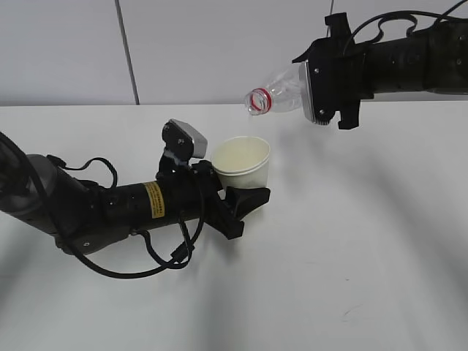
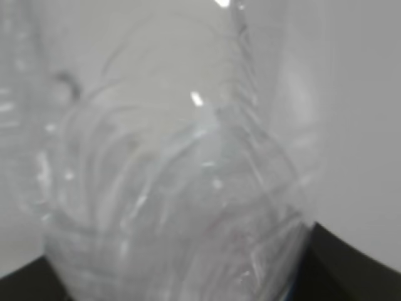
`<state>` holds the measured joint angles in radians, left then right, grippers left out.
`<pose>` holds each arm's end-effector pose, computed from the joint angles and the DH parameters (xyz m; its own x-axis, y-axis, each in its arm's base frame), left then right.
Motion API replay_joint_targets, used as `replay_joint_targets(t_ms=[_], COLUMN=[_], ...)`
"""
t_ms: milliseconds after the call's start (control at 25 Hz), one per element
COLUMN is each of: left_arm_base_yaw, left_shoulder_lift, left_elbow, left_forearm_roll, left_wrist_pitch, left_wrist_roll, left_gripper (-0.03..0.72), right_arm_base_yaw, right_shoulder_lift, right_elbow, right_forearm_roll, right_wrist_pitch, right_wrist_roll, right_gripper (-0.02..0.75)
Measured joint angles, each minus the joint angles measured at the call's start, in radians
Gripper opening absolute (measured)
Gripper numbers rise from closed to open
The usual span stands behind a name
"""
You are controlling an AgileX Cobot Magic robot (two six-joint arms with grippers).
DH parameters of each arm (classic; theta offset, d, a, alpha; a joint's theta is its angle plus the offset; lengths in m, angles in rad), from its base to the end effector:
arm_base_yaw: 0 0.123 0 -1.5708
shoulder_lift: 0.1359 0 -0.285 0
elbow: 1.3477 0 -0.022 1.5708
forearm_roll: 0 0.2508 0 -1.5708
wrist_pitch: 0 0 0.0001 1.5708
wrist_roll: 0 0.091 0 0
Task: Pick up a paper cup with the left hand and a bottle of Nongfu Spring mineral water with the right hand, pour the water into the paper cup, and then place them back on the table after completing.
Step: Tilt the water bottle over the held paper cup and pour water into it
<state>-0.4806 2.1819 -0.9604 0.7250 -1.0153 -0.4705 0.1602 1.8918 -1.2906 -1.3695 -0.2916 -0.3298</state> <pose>0.3242 -0.2268 0.0950 -0.2532 0.1009 -0.9621 0.8573 0.4842 -0.1748 0.4238 0.0943 0.2363 0.4518 -0.8920 -0.0152 -0.3817 -0.1779 -0.9070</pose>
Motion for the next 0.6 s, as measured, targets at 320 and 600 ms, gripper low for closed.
replay_joint_targets(t_ms=[320, 600], left_arm_base_yaw=[0.0, 0.0], left_shoulder_lift=[0.0, 0.0], left_elbow=[0.0, 0.0], left_forearm_roll=[0.001, 0.001], left_wrist_pitch=[0.0, 0.0], left_wrist_roll=[0.0, 0.0], left_gripper=[0.398, 0.398], right_arm_base_yaw=[0.012, 0.012], right_shoulder_lift=[0.0, 0.0], right_elbow=[0.0, 0.0], right_forearm_roll=[0.0, 0.0], right_wrist_pitch=[0.002, 0.002], right_wrist_roll=[-0.017, -0.04], right_gripper=[0.423, 0.423])
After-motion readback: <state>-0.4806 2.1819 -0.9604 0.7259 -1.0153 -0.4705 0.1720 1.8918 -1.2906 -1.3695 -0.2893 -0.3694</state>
